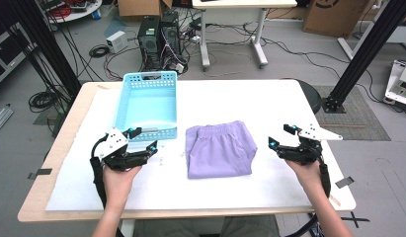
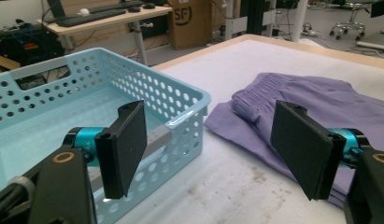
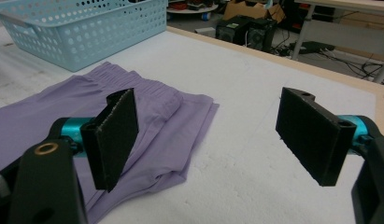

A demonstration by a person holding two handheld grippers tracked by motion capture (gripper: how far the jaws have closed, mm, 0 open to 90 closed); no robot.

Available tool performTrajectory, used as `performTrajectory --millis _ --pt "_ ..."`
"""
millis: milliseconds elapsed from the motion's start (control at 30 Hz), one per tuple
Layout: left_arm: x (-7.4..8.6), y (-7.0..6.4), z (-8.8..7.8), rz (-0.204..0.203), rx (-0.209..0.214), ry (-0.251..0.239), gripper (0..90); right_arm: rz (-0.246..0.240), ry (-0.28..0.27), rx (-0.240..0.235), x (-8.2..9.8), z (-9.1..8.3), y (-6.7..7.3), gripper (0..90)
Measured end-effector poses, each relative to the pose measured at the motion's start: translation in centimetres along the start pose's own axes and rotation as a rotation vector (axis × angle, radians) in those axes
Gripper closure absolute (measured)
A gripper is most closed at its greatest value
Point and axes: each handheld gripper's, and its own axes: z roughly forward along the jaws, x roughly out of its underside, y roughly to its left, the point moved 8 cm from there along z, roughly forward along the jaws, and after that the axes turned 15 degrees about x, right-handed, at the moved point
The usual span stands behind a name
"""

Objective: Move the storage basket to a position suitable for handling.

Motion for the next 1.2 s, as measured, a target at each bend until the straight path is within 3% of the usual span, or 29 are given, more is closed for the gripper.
performTrajectory --millis 167,367,767,1067,1200 --pt "0.4 1.0 -0.8 -0.018 -0.015 0.008 25.3 0.012 0.005 0.001 0.2 0.3 -0.4 21.8" --pt "0.9 1.6 -2.0 -0.008 -0.021 0.023 24.3 0.004 0.005 0.006 0.4 0.2 -0.5 21.8" --pt "3.3 4.1 -4.5 -0.015 -0.056 0.063 22.8 -0.003 0.008 0.014 0.5 0.1 -0.5 21.8" --pt "6.1 7.6 -5.3 -0.104 -0.146 0.124 22.8 -0.01 0.026 0.018 0.8 0.4 -0.5 21.8" --pt "6.5 8.9 -5.3 -0.144 -0.141 0.12 22.8 -0.019 0.028 0.017 0.8 0.4 -0.4 21.8"
